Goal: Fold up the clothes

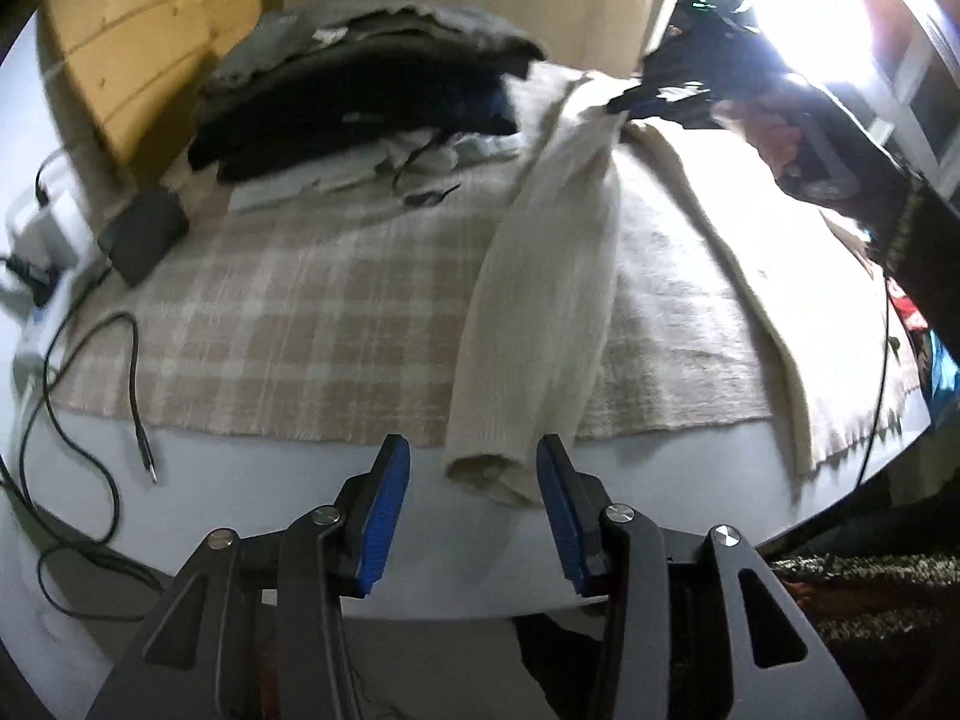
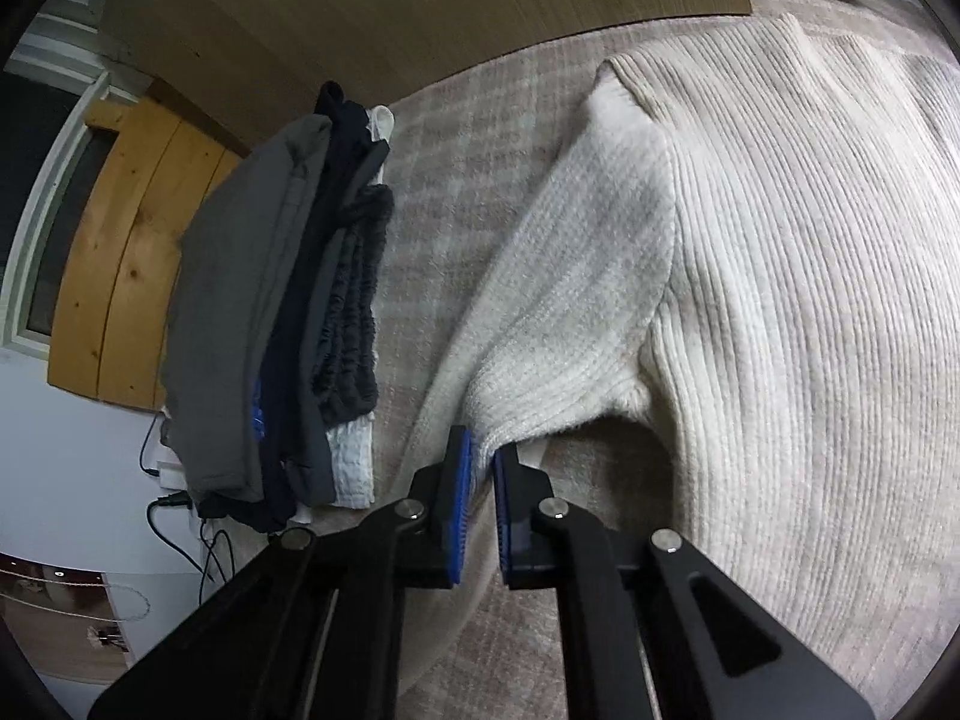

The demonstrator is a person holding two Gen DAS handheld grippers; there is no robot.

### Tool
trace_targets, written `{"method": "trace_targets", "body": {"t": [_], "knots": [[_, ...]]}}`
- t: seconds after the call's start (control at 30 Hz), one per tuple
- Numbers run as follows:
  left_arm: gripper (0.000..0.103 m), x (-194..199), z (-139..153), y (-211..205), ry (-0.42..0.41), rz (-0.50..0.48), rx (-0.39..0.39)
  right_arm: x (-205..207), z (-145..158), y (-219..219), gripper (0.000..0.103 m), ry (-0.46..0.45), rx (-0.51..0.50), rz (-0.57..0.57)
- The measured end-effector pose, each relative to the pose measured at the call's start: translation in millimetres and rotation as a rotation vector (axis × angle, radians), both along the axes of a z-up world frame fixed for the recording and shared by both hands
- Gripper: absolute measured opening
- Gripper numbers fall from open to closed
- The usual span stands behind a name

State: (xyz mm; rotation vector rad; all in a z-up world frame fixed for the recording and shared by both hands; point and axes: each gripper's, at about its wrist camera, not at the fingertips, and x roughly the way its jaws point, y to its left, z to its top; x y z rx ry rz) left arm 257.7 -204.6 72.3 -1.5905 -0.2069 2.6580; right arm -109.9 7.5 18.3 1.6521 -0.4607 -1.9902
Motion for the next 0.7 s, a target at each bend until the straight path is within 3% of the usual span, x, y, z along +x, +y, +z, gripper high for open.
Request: {"method": "trace_targets", "body": {"t": [0.23, 0.3, 0.33, 0.4, 0.53, 0.63, 0.67, 0.7], "knots": [[0.039, -23.2, -22.3, 27.1, -0.024, -0.123, -0.039, -5.1, 7.2, -10.9, 0.008, 0.007, 0.014, 0.026], [0.026, -27.2, -29.5, 28.6, -0.038, -0.128, -0.055, -8.1, 8.2, -14.8, 0.008, 0.013, 0.021, 0.032], [0.024, -28.2, -30.9, 28.3, -0.036, -0.127, -0.057, -9.0, 8.4, -16.0, 0.008, 0.015, 0.024, 0.033], [0.01, -28.6, -29.0, 24.1, -0.036, -0.122, -0.016, -10.9, 7.8, -15.9, 0.008, 0.015, 0.028, 0.035], [0.007, -27.8, -24.5, 16.3, -0.034, -0.106, 0.041, -14.5, 5.4, -15.1, 0.008, 0.008, 0.034, 0.034], [0.009, -26.2, -18.9, 13.6, -0.02, -0.097, 0.068, -16.8, 4.1, -14.2, 0.008, -0.006, 0.018, 0.032], [0.018, -26.4, -17.5, 12.1, -0.023, -0.083, 0.076, -17.6, 3.5, -13.6, 0.008, -0.016, 0.009, 0.029], [0.037, -27.4, -18.1, 10.4, -0.049, -0.075, 0.086, -18.3, 2.8, -12.9, 0.008, -0.026, 0.0, 0.026]]}}
